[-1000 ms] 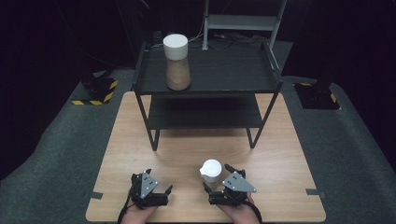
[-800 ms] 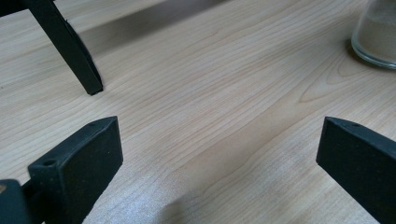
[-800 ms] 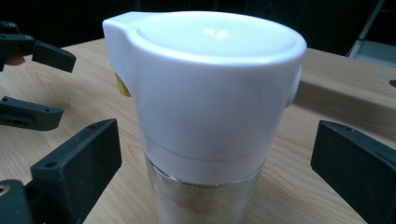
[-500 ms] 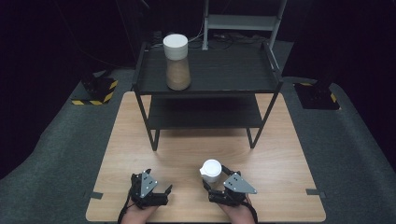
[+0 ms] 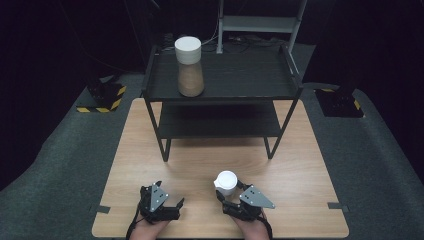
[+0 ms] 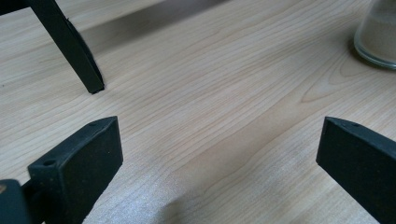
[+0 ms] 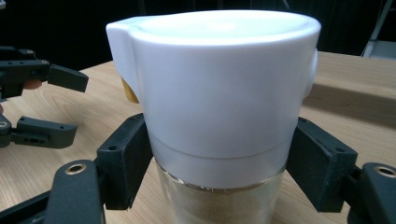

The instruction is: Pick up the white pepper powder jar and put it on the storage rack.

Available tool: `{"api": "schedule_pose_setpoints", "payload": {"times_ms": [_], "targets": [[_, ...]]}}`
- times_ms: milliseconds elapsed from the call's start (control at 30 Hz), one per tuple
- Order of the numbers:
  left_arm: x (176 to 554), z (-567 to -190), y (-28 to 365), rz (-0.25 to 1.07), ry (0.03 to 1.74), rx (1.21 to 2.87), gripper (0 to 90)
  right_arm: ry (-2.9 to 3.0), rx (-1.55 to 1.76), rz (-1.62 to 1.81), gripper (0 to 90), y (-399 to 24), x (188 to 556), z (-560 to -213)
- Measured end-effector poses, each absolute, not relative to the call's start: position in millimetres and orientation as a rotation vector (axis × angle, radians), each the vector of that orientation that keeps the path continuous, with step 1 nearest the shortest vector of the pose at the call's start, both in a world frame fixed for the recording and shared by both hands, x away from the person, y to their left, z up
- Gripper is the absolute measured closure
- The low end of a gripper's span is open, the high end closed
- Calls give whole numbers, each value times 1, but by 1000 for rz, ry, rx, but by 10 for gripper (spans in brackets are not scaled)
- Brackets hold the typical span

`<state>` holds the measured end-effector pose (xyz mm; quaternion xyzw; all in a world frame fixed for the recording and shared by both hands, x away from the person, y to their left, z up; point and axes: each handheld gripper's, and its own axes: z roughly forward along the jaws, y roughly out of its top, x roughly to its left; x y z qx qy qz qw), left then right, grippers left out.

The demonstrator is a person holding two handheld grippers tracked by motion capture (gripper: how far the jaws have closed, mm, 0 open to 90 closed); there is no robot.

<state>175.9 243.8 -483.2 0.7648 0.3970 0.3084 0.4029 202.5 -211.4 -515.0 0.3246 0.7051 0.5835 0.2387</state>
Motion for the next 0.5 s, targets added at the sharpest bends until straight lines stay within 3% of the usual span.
{"api": "schedule_pose_setpoints", "payload": {"times_ms": [500], "targets": [[175, -484, 243, 792, 1007, 1929, 7, 1922, 859, 1599, 291, -212, 202, -517]]}}
